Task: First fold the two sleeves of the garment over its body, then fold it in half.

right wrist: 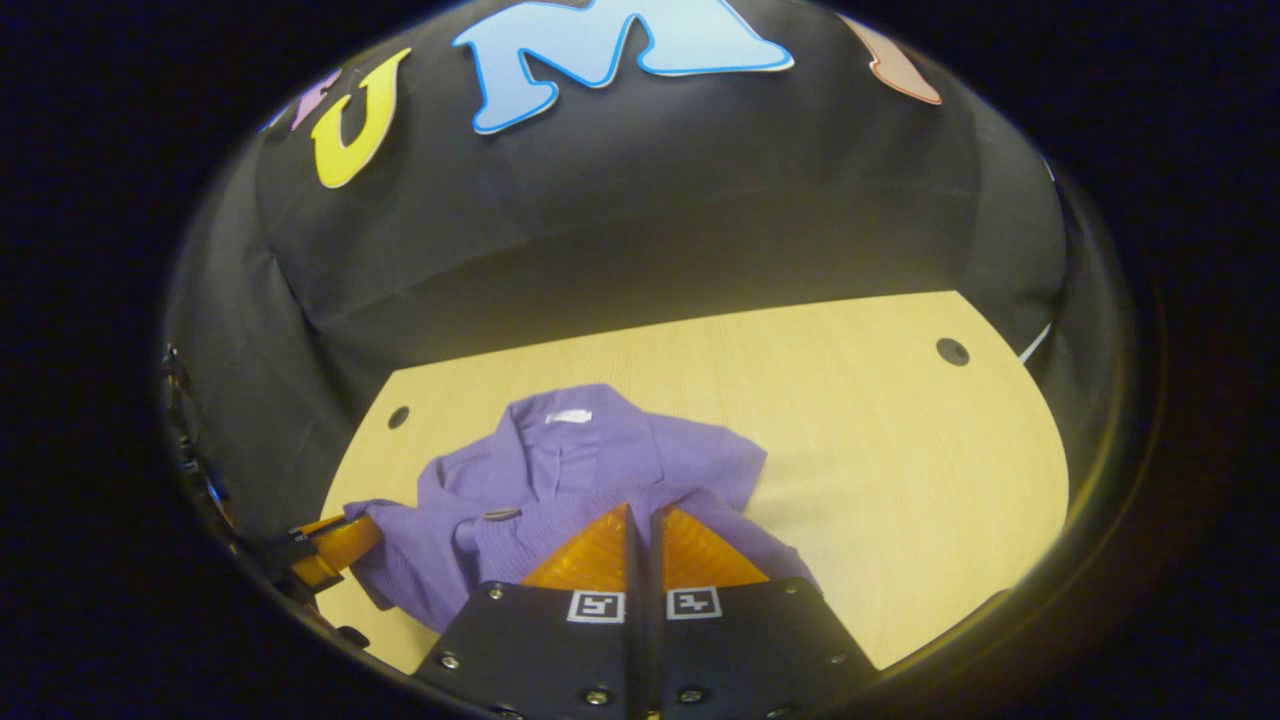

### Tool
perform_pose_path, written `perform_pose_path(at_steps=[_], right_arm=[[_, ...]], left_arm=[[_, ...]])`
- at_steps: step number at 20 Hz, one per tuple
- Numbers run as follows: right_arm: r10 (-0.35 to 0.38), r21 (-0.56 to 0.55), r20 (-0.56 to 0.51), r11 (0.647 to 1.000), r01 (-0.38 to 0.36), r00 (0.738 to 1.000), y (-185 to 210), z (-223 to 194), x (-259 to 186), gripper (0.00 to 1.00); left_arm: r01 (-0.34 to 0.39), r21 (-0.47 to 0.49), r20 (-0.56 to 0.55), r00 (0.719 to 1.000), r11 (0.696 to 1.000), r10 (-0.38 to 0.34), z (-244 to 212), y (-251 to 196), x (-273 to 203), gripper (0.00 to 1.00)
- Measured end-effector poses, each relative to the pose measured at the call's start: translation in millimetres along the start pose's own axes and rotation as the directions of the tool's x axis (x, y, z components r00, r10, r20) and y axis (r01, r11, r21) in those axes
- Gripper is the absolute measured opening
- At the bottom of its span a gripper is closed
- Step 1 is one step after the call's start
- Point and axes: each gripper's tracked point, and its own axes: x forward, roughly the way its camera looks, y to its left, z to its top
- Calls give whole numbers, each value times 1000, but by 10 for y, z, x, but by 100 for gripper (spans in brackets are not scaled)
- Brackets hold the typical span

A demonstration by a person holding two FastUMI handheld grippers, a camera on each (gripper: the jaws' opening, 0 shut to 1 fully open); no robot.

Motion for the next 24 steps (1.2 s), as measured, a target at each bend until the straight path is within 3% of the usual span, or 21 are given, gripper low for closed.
perform_pose_path(at_steps=[4, 8, 16, 24], right_arm=[[-1, 31, 40, 1000, -1, 999, -52, 319, 422, 1], [-17, 53, 53, 999, 14, 998, -128, 457, 744, 1], [-52, 100, 22, 994, 49, 998, -392, 312, 1357, 1], [-39, 65, 12, 997, 38, 999, -369, 132, 1497, 1]], left_arm=[[3, -38, 29, 1000, 999, -2, 366, 42, 472, 7], [10, -4, 35, 999, 1000, -10, 537, 32, 912, 7], [12, 31, 59, 998, 999, -14, 548, -38, 1530, 6], [-8, 7, 37, 999, 1000, 8, 330, 28, 1748, 7]])
